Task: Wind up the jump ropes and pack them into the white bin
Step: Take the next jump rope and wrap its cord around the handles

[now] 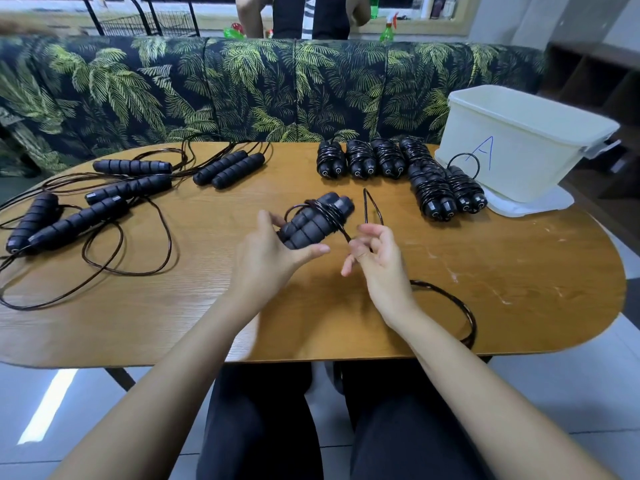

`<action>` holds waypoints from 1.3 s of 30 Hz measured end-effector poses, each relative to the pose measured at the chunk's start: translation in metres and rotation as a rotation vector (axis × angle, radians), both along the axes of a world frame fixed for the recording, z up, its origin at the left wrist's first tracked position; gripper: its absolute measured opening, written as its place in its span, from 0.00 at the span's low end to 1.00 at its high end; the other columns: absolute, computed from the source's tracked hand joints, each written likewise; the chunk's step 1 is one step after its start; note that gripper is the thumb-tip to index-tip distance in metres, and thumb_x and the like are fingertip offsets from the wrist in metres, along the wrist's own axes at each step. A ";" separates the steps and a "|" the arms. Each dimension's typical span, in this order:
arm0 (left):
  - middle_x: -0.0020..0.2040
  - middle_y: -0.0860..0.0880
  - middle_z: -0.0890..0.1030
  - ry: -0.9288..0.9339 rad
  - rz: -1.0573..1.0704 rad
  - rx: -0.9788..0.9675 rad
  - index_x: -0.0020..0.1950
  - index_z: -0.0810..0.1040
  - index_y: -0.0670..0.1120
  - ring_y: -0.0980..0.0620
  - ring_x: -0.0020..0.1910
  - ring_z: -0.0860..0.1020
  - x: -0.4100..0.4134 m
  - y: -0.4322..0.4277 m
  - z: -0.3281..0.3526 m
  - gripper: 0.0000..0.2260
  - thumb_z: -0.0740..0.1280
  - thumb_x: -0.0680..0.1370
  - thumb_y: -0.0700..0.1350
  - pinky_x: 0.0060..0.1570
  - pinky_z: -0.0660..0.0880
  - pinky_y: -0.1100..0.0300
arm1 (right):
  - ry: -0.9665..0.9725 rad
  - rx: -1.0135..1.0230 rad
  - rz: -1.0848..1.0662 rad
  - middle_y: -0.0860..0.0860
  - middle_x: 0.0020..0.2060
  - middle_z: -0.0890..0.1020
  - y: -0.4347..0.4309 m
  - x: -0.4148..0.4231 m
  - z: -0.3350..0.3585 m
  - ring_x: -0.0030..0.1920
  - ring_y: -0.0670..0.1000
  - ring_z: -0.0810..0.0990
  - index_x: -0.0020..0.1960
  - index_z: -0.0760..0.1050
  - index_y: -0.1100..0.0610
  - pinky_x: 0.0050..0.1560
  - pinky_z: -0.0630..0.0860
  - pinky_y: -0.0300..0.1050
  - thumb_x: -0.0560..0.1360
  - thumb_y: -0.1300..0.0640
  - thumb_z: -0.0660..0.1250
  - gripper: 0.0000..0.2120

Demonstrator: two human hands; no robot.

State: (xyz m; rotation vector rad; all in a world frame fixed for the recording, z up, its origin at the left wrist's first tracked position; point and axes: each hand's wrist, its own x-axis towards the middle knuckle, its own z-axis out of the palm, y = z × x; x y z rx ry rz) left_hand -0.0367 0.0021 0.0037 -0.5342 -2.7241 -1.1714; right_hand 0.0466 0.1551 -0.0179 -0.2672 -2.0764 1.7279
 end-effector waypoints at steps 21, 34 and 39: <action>0.39 0.53 0.78 0.573 -0.601 -0.803 0.51 0.63 0.56 0.47 0.38 0.77 0.008 -0.012 0.054 0.34 0.68 0.57 0.75 0.32 0.67 0.57 | -0.534 0.893 0.797 0.37 0.24 0.73 0.051 -0.056 0.090 0.28 0.36 0.71 0.39 0.75 0.53 0.34 0.66 0.28 0.82 0.55 0.60 0.13; 0.40 0.48 0.76 0.135 -0.047 -0.532 0.51 0.64 0.45 0.41 0.43 0.78 -0.010 0.015 0.028 0.40 0.73 0.55 0.71 0.34 0.65 0.55 | -0.116 1.328 -0.065 0.50 0.39 0.82 -0.004 -0.023 0.051 0.38 0.55 0.79 0.49 0.75 0.56 0.47 0.66 0.50 0.84 0.53 0.51 0.15; 0.40 0.50 0.77 -0.128 -0.090 -0.103 0.50 0.68 0.45 0.46 0.40 0.75 -0.026 0.009 0.022 0.38 0.74 0.53 0.69 0.37 0.67 0.55 | -0.028 0.819 0.009 0.46 0.32 0.77 -0.002 -0.008 0.019 0.34 0.53 0.73 0.42 0.72 0.51 0.39 0.68 0.50 0.82 0.50 0.52 0.15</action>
